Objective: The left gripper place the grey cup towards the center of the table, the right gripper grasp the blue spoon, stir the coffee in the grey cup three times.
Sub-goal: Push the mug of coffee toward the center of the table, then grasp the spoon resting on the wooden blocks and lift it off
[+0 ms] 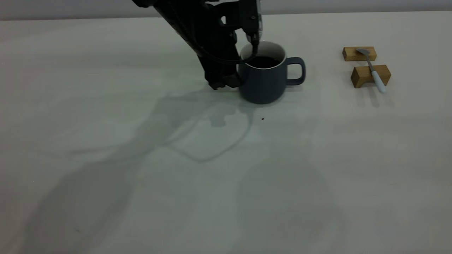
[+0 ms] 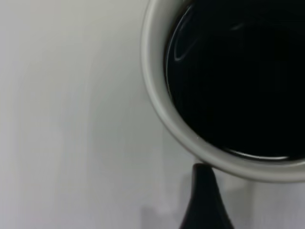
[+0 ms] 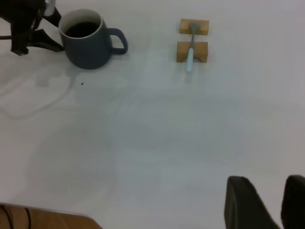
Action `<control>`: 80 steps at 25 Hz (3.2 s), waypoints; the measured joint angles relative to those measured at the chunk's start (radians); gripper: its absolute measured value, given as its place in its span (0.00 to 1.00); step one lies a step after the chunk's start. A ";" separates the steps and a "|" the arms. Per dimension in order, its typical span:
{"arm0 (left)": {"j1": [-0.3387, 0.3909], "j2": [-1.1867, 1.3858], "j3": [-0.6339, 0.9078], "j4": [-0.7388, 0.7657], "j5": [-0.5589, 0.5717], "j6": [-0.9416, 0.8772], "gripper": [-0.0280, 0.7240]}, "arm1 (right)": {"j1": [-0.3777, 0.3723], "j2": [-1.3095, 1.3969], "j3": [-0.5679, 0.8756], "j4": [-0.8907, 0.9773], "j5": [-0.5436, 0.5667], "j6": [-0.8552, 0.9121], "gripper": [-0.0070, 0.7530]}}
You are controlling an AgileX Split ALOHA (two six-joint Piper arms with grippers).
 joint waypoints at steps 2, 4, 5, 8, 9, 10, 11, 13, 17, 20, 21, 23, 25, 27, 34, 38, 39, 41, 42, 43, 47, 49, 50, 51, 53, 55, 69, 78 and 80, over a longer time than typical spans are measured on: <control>-0.006 0.003 0.000 -0.002 -0.005 -0.001 0.82 | 0.000 0.000 0.000 0.000 0.000 0.000 0.32; -0.008 0.003 0.000 -0.001 -0.002 -0.018 0.82 | 0.000 0.000 0.000 0.000 0.000 0.000 0.32; -0.004 -0.002 0.000 0.002 0.012 -0.041 0.82 | 0.000 0.000 0.000 0.000 0.000 0.000 0.32; 0.018 -0.049 0.000 0.071 0.106 -0.157 0.82 | 0.000 0.000 0.000 0.000 0.000 0.000 0.32; 0.029 -0.071 0.000 0.120 0.156 -0.209 0.82 | 0.000 0.000 0.000 0.000 0.000 0.000 0.32; 0.043 -0.104 0.000 0.178 0.214 -0.284 0.82 | 0.000 0.000 0.000 0.000 0.000 0.000 0.32; 0.059 -0.140 0.000 0.239 0.274 -0.370 0.82 | 0.000 0.000 0.000 0.000 0.000 0.000 0.32; 0.081 -0.214 0.000 0.349 0.386 -0.552 0.82 | 0.000 0.000 0.000 0.000 0.000 0.000 0.32; 0.094 -0.398 0.000 0.517 0.603 -0.927 0.82 | 0.000 0.000 0.000 0.000 0.000 0.000 0.32; 0.094 -0.544 0.000 0.579 0.739 -1.105 0.82 | 0.000 0.000 0.000 0.000 0.000 0.000 0.32; 0.094 -0.595 0.000 0.590 0.785 -1.151 0.82 | 0.000 0.000 0.000 0.000 0.000 0.000 0.32; 0.094 -0.682 0.000 0.600 0.870 -1.223 0.82 | 0.000 0.000 0.000 0.000 0.000 0.000 0.32; 0.094 -0.767 0.000 0.603 0.894 -1.269 0.82 | 0.000 0.000 0.000 0.000 0.000 0.000 0.32; 0.094 -0.836 0.007 0.603 0.894 -1.309 0.82 | 0.000 0.000 0.000 0.000 0.000 0.000 0.32; 0.094 -1.092 0.212 0.603 0.894 -1.420 0.82 | 0.000 0.000 0.000 0.000 -0.001 0.000 0.32; 0.094 -1.215 0.381 0.603 0.894 -1.464 0.82 | 0.000 0.000 0.000 0.000 -0.001 0.000 0.32; 0.094 -1.244 0.424 0.603 0.894 -1.474 0.82 | 0.000 0.000 0.000 0.000 -0.001 0.000 0.32; 0.094 -1.298 0.504 0.602 0.894 -1.484 0.82 | 0.000 0.000 0.000 0.000 -0.001 0.000 0.32; 0.094 -1.332 0.550 0.603 0.894 -1.485 0.82 | 0.000 0.000 0.000 0.000 -0.001 0.000 0.32; 0.094 -1.372 0.588 0.608 0.894 -1.488 0.82 | 0.000 0.000 0.000 0.000 -0.001 0.000 0.32; 0.130 -1.557 0.757 0.621 0.894 -1.526 0.82 | 0.000 0.000 0.000 0.000 -0.001 0.000 0.32; 0.176 -1.662 0.835 0.626 0.894 -1.561 0.82 | 0.000 0.000 0.000 0.000 -0.001 0.000 0.32; 0.204 -1.725 0.866 0.628 0.894 -1.570 0.82 | 0.000 0.000 0.000 0.000 -0.001 0.000 0.32; 0.234 -1.789 0.900 0.629 0.894 -1.577 0.82 | 0.000 0.000 0.000 0.000 -0.001 0.000 0.32; 0.286 -1.911 0.967 0.630 0.894 -1.583 0.82 | 0.000 0.000 0.000 0.000 -0.001 0.000 0.32; 0.341 -2.030 1.024 0.630 0.894 -1.590 0.82 | 0.000 0.000 0.000 0.000 -0.001 0.000 0.32; 0.517 -2.420 1.179 0.630 0.890 -1.590 0.82 | 0.000 0.000 0.000 0.000 -0.001 0.000 0.32; 0.517 -2.508 1.215 0.623 0.866 -1.612 0.82 | 0.000 0.000 0.000 0.000 -0.001 0.000 0.32; 0.517 -2.514 1.215 0.619 0.864 -1.612 0.82 | 0.000 0.000 0.000 0.000 -0.001 0.000 0.32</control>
